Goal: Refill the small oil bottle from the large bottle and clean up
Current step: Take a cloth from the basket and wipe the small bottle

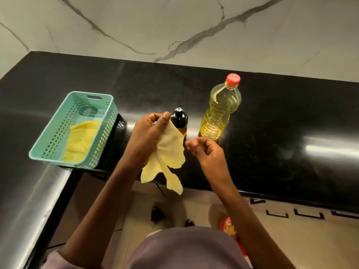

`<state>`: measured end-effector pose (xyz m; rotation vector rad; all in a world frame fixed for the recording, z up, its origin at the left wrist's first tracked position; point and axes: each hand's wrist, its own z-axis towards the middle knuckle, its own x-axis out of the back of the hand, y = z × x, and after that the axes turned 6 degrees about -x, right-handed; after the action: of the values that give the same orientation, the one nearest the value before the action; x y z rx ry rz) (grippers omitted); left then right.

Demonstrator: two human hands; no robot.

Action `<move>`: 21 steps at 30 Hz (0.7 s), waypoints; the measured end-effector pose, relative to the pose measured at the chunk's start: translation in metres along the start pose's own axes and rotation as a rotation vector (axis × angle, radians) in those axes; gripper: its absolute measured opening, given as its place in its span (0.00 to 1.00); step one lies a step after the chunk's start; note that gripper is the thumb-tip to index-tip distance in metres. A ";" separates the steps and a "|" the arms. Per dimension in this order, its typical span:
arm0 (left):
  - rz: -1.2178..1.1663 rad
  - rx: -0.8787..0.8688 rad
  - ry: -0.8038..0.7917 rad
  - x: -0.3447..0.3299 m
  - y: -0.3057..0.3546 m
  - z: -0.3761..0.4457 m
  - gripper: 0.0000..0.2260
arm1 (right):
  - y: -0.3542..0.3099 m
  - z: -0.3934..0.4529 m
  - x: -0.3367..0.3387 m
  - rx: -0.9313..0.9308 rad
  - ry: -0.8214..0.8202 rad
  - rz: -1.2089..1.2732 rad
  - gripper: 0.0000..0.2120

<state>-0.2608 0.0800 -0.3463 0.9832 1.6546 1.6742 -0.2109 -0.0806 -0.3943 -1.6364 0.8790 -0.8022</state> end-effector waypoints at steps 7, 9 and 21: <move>-0.009 0.016 -0.163 -0.012 0.008 -0.002 0.13 | -0.026 0.005 -0.007 0.058 -0.205 -0.001 0.15; -0.006 0.012 -0.181 -0.008 0.009 0.003 0.15 | -0.030 0.010 -0.007 0.044 -0.209 0.054 0.10; -0.052 0.025 -0.155 0.025 -0.022 0.037 0.13 | -0.037 0.046 -0.026 -0.147 -0.029 0.187 0.05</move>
<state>-0.2458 0.1230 -0.3671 1.0458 1.5887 1.5068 -0.1791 -0.0297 -0.3701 -1.6598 1.0737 -0.5951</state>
